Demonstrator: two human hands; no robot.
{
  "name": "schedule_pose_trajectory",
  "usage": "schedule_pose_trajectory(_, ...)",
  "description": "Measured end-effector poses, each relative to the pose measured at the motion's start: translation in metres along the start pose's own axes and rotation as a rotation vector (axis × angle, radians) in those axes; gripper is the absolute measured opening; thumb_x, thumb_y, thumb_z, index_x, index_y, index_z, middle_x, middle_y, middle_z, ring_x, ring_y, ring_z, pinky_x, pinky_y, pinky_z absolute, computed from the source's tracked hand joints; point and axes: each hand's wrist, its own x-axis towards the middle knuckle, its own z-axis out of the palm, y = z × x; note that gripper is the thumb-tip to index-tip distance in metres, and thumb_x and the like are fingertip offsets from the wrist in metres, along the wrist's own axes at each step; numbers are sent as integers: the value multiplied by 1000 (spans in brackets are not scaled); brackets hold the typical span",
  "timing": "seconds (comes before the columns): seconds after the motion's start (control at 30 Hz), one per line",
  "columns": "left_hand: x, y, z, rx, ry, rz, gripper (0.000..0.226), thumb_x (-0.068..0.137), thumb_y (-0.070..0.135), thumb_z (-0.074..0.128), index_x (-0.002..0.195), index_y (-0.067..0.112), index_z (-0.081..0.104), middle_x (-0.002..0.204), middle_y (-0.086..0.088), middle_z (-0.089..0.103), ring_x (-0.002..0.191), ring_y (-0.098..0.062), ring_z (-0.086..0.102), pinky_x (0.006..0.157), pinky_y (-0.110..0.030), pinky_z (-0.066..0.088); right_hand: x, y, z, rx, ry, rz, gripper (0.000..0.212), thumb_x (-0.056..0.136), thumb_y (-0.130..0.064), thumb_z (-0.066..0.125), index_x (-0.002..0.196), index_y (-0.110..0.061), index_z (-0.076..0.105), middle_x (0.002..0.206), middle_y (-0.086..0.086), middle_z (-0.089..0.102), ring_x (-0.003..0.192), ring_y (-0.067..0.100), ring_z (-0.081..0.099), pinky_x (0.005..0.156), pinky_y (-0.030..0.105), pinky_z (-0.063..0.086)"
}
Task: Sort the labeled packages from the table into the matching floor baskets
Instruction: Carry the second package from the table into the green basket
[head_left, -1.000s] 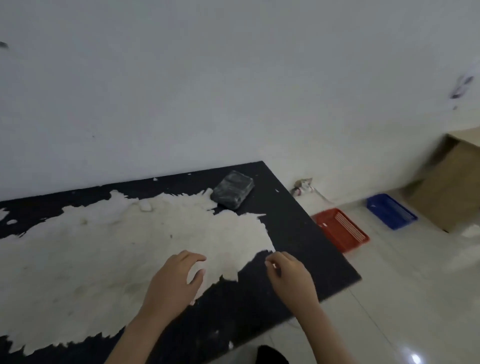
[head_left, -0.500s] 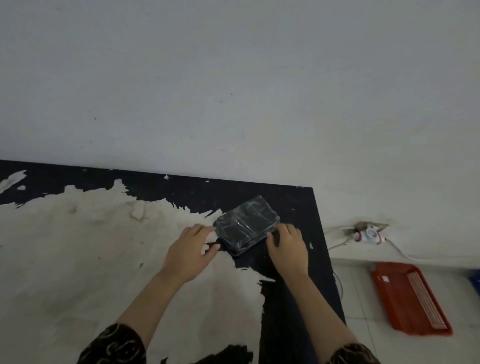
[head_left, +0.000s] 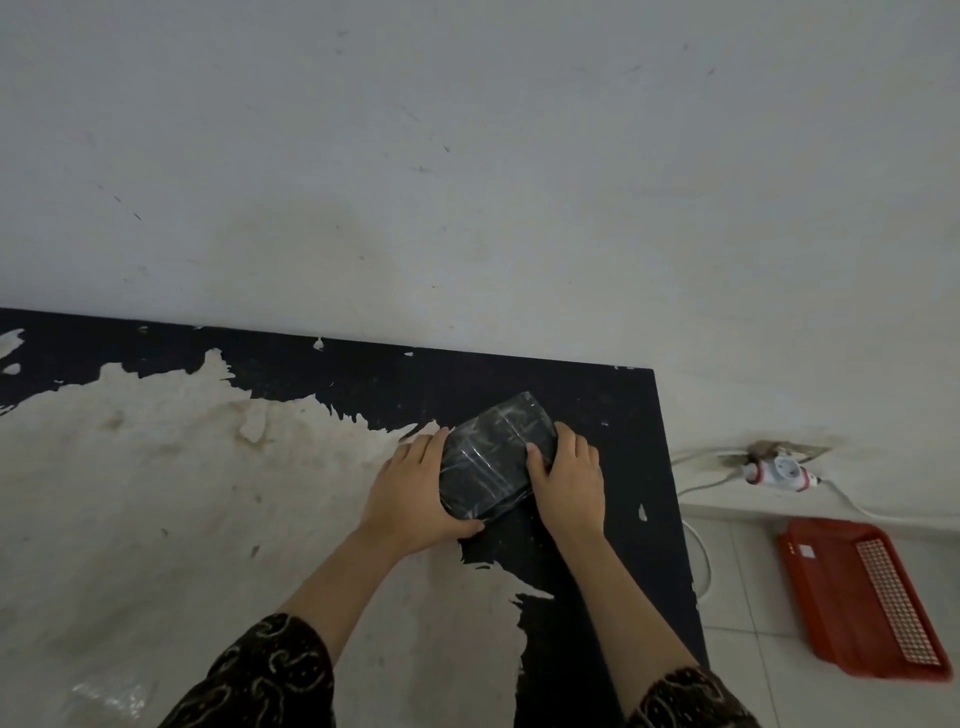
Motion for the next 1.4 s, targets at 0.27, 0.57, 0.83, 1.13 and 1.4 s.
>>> schedule_pose_trajectory(0.27,-3,-3,-9,-29,181,174,110,47,65,70,139,16,33,133,-1,46,123,-20,41,97,-34,46,14,1,-20,308,-171,106,57,85,-50,60,130,-18,46,119,4,46,103,18,51,86,31,44)
schedule_pose_trajectory(0.57,-11,-3,-40,-546,-102,102,120,55,64,77,147,39,4,146,15,20,126,-5,36,103,-33,40,25,-5,-75,684,-339,52,24,81,-35,71,102,-26,65,98,-10,72,90,3,68,73,16,49)
schedule_pose_trajectory(0.83,3,18,-65,-1040,-219,-429,56,90,63,33,124,22,48,122,-8,57,103,-22,61,79,-39,56,-26,-36,-96,679,-252,-176,43,77,-24,76,110,-37,52,103,-15,65,95,3,62,80,17,50)
schedule_pose_trajectory(1.13,-9,12,-72,-1282,-100,-600,15,85,11,61,100,12,60,91,-9,59,76,-18,59,45,-26,51,-84,-50,-94,517,-256,-517,48,70,-1,67,106,-31,55,121,-13,50,119,11,41,95,21,41)
schedule_pose_trajectory(1.4,-24,17,-69,-1333,161,-449,23,87,13,61,108,17,56,101,-6,62,80,-19,64,55,-30,51,-86,-56,-91,922,-218,53,20,93,-17,54,109,-29,61,120,-5,58,112,12,57,93,39,52)
